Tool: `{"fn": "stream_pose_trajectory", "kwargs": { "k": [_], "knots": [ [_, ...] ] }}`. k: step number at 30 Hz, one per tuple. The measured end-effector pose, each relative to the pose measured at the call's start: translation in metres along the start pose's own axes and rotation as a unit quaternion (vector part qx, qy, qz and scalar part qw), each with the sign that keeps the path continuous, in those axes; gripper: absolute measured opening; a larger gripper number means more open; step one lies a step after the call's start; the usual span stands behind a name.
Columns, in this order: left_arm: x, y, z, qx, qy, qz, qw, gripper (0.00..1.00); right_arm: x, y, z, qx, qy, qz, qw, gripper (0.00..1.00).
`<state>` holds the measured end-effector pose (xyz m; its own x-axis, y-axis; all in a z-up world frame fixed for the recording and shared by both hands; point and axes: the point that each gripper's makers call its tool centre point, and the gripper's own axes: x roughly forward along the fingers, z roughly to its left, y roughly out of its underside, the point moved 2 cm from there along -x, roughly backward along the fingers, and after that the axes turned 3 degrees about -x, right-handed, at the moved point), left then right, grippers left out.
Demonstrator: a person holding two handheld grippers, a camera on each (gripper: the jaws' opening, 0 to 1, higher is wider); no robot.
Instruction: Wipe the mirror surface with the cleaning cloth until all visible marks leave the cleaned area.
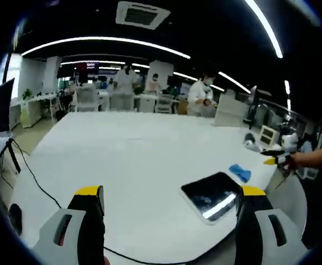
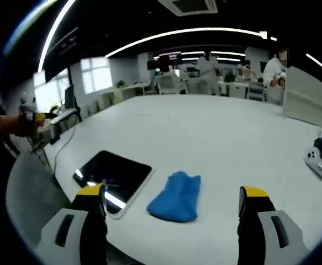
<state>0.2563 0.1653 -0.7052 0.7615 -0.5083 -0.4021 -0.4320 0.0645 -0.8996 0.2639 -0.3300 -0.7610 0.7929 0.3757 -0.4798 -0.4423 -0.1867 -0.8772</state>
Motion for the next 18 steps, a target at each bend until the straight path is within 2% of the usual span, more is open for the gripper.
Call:
{"fn": "stream_pose_trajectory", "kwargs": {
  "k": [7, 13, 16, 18],
  "knots": [
    [0.002, 0.000, 0.008, 0.000, -0.007, 0.006, 1.0000, 1.00, -0.001, 0.002, -0.002, 0.003, 0.003, 0.000, 1.0000, 0.98],
    [0.004, 0.003, -0.002, 0.001, -0.017, 0.014, 0.9998, 1.00, 0.002, 0.009, -0.006, -0.001, -0.011, 0.017, 0.9998, 0.98],
    [0.000, -0.001, -0.006, -0.001, -0.026, 0.011, 0.9996, 1.00, 0.002, 0.005, -0.004, 0.020, -0.009, 0.016, 0.9996, 0.98],
    [-0.003, -0.003, -0.006, -0.008, -0.028, 0.013, 0.9995, 1.00, 0.003, -0.002, 0.006, 0.028, -0.022, 0.012, 0.9993, 0.98]
  ]
}}
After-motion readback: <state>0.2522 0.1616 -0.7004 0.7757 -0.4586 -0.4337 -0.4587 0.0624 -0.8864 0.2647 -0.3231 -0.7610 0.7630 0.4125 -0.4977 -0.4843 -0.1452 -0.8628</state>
